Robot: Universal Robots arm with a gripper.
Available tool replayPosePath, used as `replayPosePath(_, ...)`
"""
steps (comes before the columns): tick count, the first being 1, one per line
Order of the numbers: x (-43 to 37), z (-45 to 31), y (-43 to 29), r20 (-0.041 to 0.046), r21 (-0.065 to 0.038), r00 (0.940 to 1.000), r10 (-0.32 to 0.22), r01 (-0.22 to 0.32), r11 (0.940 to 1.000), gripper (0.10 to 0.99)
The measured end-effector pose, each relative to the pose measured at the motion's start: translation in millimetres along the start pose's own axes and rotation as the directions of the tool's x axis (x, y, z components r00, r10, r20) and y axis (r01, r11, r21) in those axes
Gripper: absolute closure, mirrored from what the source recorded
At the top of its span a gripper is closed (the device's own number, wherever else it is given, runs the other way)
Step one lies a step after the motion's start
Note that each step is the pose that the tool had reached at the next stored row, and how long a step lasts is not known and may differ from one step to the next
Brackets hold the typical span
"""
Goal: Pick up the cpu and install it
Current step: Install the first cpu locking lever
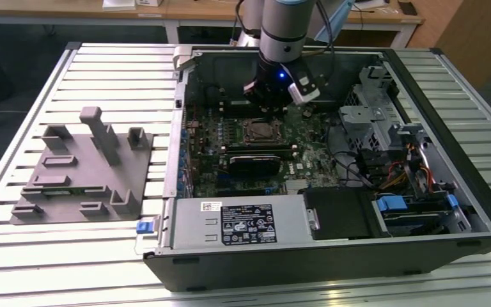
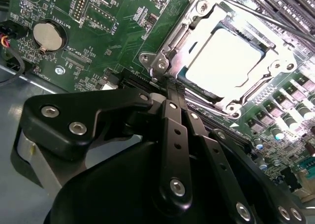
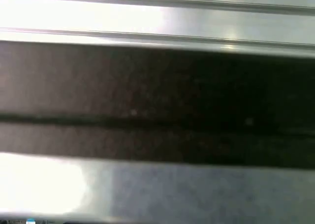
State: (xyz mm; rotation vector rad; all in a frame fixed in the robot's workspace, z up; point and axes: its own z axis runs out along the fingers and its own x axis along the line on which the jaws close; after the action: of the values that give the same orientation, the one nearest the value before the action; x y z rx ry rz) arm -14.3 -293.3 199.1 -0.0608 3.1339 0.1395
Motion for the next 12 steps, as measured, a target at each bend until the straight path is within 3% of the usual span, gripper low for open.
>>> replayPosePath(4, 0.0, -2.2, 0.3, 0.0000, 0.000, 1.0000, 0.000, 0.000, 1.0000, 0.980)
replayPosePath(12, 0.0, 0.2, 0.0, -0.0012, 0.021, 1.0000, 0.000, 0.000, 0.9998, 0.980)
